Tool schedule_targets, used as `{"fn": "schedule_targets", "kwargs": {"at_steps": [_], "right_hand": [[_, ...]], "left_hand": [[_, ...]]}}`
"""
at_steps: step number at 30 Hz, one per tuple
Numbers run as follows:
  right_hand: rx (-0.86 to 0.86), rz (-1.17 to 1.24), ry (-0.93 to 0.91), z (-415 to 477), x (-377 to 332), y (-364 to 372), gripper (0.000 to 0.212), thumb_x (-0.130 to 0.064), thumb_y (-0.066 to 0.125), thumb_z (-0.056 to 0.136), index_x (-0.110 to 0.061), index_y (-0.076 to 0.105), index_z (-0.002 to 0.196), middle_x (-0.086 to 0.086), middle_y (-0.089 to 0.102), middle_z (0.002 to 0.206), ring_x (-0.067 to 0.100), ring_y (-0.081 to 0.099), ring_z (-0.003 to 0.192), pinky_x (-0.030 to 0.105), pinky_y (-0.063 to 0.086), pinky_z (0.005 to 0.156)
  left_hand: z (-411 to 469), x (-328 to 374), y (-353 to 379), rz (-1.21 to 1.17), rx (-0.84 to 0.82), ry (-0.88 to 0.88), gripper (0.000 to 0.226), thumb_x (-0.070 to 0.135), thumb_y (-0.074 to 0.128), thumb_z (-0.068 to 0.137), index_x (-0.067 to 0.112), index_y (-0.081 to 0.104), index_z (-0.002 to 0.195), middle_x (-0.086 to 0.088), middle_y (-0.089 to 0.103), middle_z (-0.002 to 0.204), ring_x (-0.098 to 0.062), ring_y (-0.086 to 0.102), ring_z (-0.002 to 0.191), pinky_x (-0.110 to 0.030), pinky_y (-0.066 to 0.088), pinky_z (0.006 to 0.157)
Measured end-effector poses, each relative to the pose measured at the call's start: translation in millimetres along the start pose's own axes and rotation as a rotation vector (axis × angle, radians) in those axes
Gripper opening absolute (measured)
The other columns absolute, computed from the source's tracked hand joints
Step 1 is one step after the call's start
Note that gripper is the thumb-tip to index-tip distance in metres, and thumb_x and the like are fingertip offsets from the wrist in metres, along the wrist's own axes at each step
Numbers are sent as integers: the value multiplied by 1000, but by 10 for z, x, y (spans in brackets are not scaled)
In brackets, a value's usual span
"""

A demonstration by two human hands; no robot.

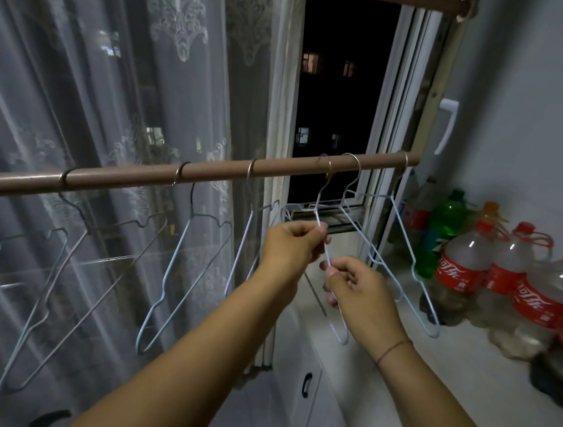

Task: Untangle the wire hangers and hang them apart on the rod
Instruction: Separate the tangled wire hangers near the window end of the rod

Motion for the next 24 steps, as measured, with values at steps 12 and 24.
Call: {"fn": "schedule_targets", "kwargs": {"at_steps": [12, 24], "right_hand": [[22, -62, -1, 269, -83, 70, 13, -20, 49, 90, -19, 61, 88, -1, 58, 68, 20, 57, 68, 47, 54, 75], [151, -68, -81, 124, -259, 106, 28, -17, 50, 90, -17, 54, 117, -3, 45, 116, 5, 47, 100, 5, 34, 71]], "left_hand": [[184, 25, -85, 91, 60, -82, 19, 13, 54, 91, 10, 64, 76, -5, 59, 71, -14, 53, 63, -25, 49, 68], [-223, 283, -535, 83, 71, 84, 12, 13, 53, 91, 16, 64, 93, 0, 63, 80, -8, 55, 70, -22, 47, 73]]}}
Point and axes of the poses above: each hand's wrist, its own z-axis towards the middle knuckle, its own y-axis out of the palm, x = y × z, the point moved 9 cm from there along z, towards the middle knuckle
